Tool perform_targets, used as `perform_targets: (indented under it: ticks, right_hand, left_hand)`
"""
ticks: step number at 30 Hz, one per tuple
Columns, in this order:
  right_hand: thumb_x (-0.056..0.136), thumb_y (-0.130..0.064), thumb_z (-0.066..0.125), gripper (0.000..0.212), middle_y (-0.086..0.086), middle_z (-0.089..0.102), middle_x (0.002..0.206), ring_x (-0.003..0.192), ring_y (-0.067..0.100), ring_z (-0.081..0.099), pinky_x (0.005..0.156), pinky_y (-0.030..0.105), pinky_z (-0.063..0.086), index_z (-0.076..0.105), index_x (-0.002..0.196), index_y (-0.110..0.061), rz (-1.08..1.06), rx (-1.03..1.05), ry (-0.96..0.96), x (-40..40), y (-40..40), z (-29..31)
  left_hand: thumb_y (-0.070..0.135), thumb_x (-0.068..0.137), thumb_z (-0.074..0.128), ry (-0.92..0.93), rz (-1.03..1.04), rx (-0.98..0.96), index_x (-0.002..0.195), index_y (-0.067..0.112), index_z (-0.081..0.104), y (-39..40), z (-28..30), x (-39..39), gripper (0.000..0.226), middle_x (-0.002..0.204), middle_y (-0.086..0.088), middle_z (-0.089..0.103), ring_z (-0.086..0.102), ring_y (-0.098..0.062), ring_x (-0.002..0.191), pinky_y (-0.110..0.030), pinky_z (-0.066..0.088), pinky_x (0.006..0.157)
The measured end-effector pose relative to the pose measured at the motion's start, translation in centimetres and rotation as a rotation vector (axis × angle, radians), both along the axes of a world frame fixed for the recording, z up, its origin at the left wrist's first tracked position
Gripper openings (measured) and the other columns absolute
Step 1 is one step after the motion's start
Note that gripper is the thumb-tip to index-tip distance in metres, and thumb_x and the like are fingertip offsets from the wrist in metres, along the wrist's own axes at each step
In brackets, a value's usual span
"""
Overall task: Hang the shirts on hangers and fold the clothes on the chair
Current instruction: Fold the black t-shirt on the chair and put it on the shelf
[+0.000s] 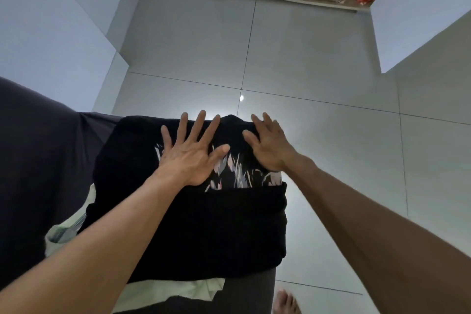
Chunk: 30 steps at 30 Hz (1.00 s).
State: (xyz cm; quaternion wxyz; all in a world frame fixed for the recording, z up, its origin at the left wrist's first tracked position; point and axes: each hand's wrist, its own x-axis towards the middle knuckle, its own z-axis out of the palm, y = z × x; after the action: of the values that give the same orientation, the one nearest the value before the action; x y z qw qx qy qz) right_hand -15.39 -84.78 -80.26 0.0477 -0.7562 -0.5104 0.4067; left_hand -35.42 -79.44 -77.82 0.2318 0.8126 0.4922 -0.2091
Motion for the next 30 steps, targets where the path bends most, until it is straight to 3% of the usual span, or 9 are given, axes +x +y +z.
perform_targets:
  ticks: [5, 8, 11, 15, 18, 21, 25, 28, 30]
  right_hand:
    - [0.09, -0.053, 0.065, 0.066, 0.009, 0.051, 0.145, 0.131, 0.027, 0.049, 0.105, 0.04, 0.043, 0.048, 0.143, -0.017, -0.019, -0.08, 0.201, 4.2, 4.5, 1.5]
    - [0.087, -0.034, 0.075, 0.035, 0.006, 0.068, 0.117, 0.11, 0.022, 0.063, 0.097, 0.039, 0.053, 0.069, 0.115, -0.013, -0.004, -0.008, 0.232, 5.4, 6.0, 2.4]
    - [0.09, -0.03, 0.073, 0.019, 0.0, 0.069, 0.094, 0.087, 0.014, 0.063, 0.078, 0.03, 0.051, 0.067, 0.099, -0.013, 0.027, 0.11, 0.223, 5.7, 5.7, 3.1]
    - [0.091, -0.041, 0.069, 0.028, 0.0, 0.061, 0.09, 0.08, 0.015, 0.057, 0.068, 0.03, 0.045, 0.057, 0.093, -0.016, 0.165, 0.157, 0.127, 5.9, 3.2, 4.5]
    - [0.092, -0.037, 0.07, 0.025, -0.004, 0.056, 0.086, 0.078, 0.017, 0.055, 0.062, 0.029, 0.042, 0.05, 0.09, -0.022, 0.322, 0.021, -0.015, 6.6, 0.8, 4.9]
    - [0.101, -0.034, 0.055, 0.019, 0.001, 0.057, 0.078, 0.069, 0.021, 0.054, 0.057, 0.031, 0.038, 0.043, 0.096, -0.021, 0.151, 0.118, -0.089, 6.8, -1.5, 4.9]
    - [0.103, -0.025, 0.046, 0.013, -0.001, 0.053, 0.072, 0.06, 0.023, 0.052, 0.055, 0.035, 0.042, 0.037, 0.096, -0.019, 0.111, 0.357, -0.311, 5.7, -5.1, 5.3]
    - [0.097, -0.012, 0.048, 0.012, -0.001, 0.049, 0.077, 0.057, 0.024, 0.048, 0.05, 0.032, 0.037, 0.037, 0.095, -0.017, 0.145, 0.436, -0.466, 5.0, -8.4, 5.2]
    - [0.093, -0.005, 0.052, 0.014, -0.001, 0.044, 0.08, 0.056, 0.022, 0.043, 0.049, 0.031, 0.035, 0.042, 0.096, -0.015, 0.117, 0.416, -0.495, 4.6, -10.8, 4.8]
  left_hand:
    - [0.074, 0.094, 0.02, -0.044, 0.046, -0.077, 0.157, 0.033, 0.013, 5.4, -0.4, 4.2, 0.075, 0.165, 0.002, 0.017, 0.005, -0.027, 0.153, -0.065, -0.007, 0.116]
    - [0.062, 0.098, 0.037, -0.122, -0.059, -0.121, 0.127, 0.03, 0.052, 7.6, 0.4, 6.4, 0.046, 0.144, 0.001, 0.048, 0.035, -0.024, 0.138, -0.058, 0.014, 0.115]
    - [0.048, 0.098, 0.05, -0.257, -0.135, -0.092, 0.106, 0.024, 0.053, 7.7, 1.6, 7.2, 0.026, 0.113, 0.006, 0.055, 0.047, -0.018, 0.108, -0.045, 0.028, 0.105]
    - [0.044, 0.09, 0.065, -0.459, -0.192, -0.019, 0.084, 0.022, 0.053, 6.8, 3.6, 5.9, 0.025, 0.078, 0.005, 0.059, 0.056, -0.017, 0.073, -0.032, 0.037, 0.068]
    - [0.048, 0.089, 0.066, -0.311, -0.289, 0.075, 0.078, 0.03, 0.046, 6.3, 5.4, 3.9, 0.029, 0.071, 0.013, 0.052, 0.049, -0.007, 0.066, -0.034, 0.041, 0.079]
    - [0.055, 0.091, 0.06, -0.068, -0.329, 0.277, 0.089, 0.035, 0.048, 5.1, 7.0, 2.5, 0.024, 0.067, 0.02, 0.042, 0.049, -0.012, 0.07, -0.042, 0.035, 0.103]
    - [0.05, 0.087, 0.064, 0.287, -0.255, 0.42, 0.086, 0.028, 0.058, 2.6, 9.1, 1.2, 0.022, 0.067, 0.009, 0.054, 0.053, -0.015, 0.064, -0.044, 0.031, 0.1]
    - [0.029, 0.086, 0.062, 0.413, -0.181, 0.43, 0.088, 0.027, 0.058, 0.0, 10.5, -0.3, 0.005, 0.068, 0.009, 0.053, 0.05, -0.014, 0.061, -0.047, 0.027, 0.105]
    - [0.023, 0.086, 0.057, 0.483, -0.134, 0.43, 0.099, 0.03, 0.059, -2.4, 11.0, -1.8, 0.015, 0.069, 0.011, 0.049, 0.057, -0.016, 0.069, -0.047, 0.024, 0.106]
